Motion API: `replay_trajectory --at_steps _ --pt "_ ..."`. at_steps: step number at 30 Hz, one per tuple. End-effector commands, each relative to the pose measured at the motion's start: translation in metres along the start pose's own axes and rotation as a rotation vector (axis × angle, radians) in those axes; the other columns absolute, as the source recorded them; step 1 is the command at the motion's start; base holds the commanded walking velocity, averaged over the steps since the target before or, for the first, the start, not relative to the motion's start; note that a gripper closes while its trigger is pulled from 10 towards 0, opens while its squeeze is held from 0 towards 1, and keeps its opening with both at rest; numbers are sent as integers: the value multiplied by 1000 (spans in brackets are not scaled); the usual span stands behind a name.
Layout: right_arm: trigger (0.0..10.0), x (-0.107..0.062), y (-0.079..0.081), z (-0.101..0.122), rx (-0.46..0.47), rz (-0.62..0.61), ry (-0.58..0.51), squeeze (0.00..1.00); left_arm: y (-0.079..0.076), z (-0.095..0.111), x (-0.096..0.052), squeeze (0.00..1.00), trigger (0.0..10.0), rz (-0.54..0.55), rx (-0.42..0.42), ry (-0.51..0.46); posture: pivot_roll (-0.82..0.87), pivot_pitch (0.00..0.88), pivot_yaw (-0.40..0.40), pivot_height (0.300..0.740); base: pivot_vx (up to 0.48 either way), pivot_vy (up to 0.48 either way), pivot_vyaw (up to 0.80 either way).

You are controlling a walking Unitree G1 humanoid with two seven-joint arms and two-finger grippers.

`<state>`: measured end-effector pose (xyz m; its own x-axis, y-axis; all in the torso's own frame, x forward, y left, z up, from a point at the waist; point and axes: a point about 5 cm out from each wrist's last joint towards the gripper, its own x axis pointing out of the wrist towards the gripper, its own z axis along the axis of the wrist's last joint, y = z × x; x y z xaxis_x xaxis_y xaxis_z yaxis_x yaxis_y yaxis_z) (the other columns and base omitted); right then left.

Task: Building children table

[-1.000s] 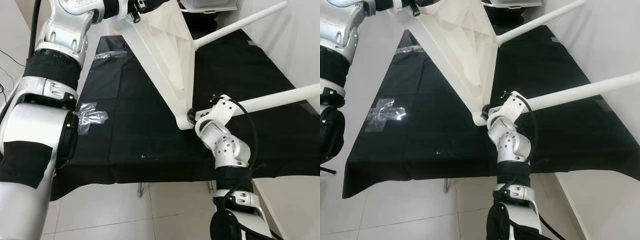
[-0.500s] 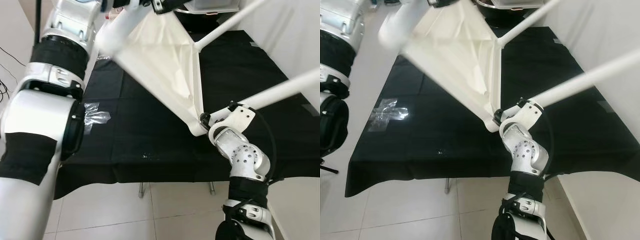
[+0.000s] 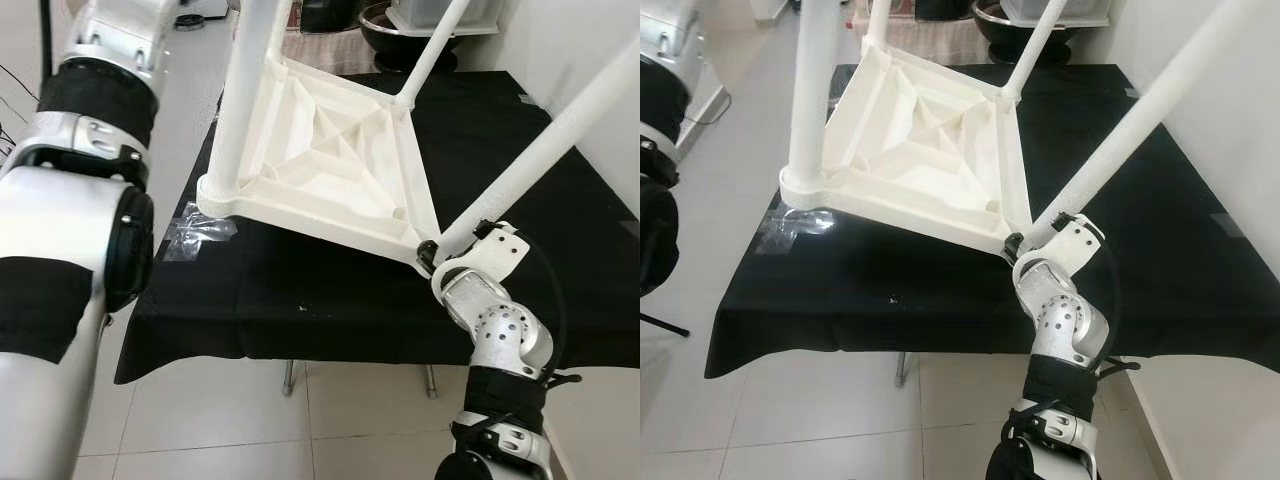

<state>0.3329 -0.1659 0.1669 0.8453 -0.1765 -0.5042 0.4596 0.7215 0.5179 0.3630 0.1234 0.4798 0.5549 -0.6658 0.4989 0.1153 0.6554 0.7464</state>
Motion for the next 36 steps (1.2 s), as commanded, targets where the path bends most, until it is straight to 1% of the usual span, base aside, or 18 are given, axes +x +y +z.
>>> replay_trajectory --at_steps 1,5,7,8,9,12,13,15,17,19,24,27,29,30,31,34,35,36 --pt "10000 0 6 -33 -1 14 132 1000 -2 -8 -9 0 10000 35 -21 0 14 93 11 740 0 0 0" --pt "10000 -2 9 -31 -12 32 120 1000 1 -20 -24 0 10000 112 -48 25 15 93 12 740 0 0 0" --pt "10000 -4 14 -28 -32 58 103 1000 2 -34 -43 0 10000 211 -85 73 9 91 15 740 0 0 0" --pt "10000 -4 14 -28 -32 58 103 1000 2 -34 -43 0 10000 211 -85 73 9 91 15 740 0 0 0" --pt "10000 -4 17 -28 -38 71 100 1000 1 -40 -53 0 10000 252 -99 100 9 91 15 740 0 0 0" --pt "10000 -7 25 -23 -82 136 64 1000 -16 -69 -98 0 10000 424 -169 245 14 91 10 740 0 0 0" --pt "10000 -7 25 -23 -82 136 64 1000 -16 -69 -98 0 10000 424 -169 245 14 91 10 740 0 0 0" --pt "10000 -9 30 -20 -95 176 46 1000 -31 -80 -122 0 10000 477 -187 316 18 92 3 740 0 0 0" --pt "10000 -9 30 -20 -95 176 46 1000 -31 -80 -122 0 10000 477 -187 316 18 92 3 740 0 0 0" --pt "10000 -13 40 -11 -126 266 -16 1000 -56 -86 -144 0 10000 493 -230 345 20 92 -1 740 0 0 0" --pt "10000 -17 47 0 -180 336 -92 957 -81 -86 -157 0 10000 486 -308 351 16 95 -2 740 0 0 0" --pt "10000 -20 51 18 -235 366 -189 804 -106 -82 -168 0 10000 474 -377 376 11 102 -5 740 0 0 0" --pt "10000 -20 52 21 -242 369 -205 804 -109 -82 -170 0 10000 476 -384 382 9 103 -7 740 0 0 0" --pt "10000 -20 53 26 -254 375 -227 718 -113 -84 -175 0 10000 479 -396 395 8 105 -10 740 0 0 0" --pt "10000 -20 53 26 -254 375 -227 718 -113 -84 -175 0 10000 479 -396 395 8 105 -10 740 0 0 0" --pt "10000 -23 61 47 -266 416 -295 439 -125 -91 -191 0 10000 483 -408 462 5 110 -17 740 0 0 0" --pt "10000 -25 65 57 -271 441 -326 220 -130 -93 -199 0 10000 486 -412 484 5 113 -22 740 0 0 0" --pt "10000 -25 65 57 -271 441 -326 220 -130 -93 -199 0 10000 486 -412 484 5 113 -22 740 0 0 0"
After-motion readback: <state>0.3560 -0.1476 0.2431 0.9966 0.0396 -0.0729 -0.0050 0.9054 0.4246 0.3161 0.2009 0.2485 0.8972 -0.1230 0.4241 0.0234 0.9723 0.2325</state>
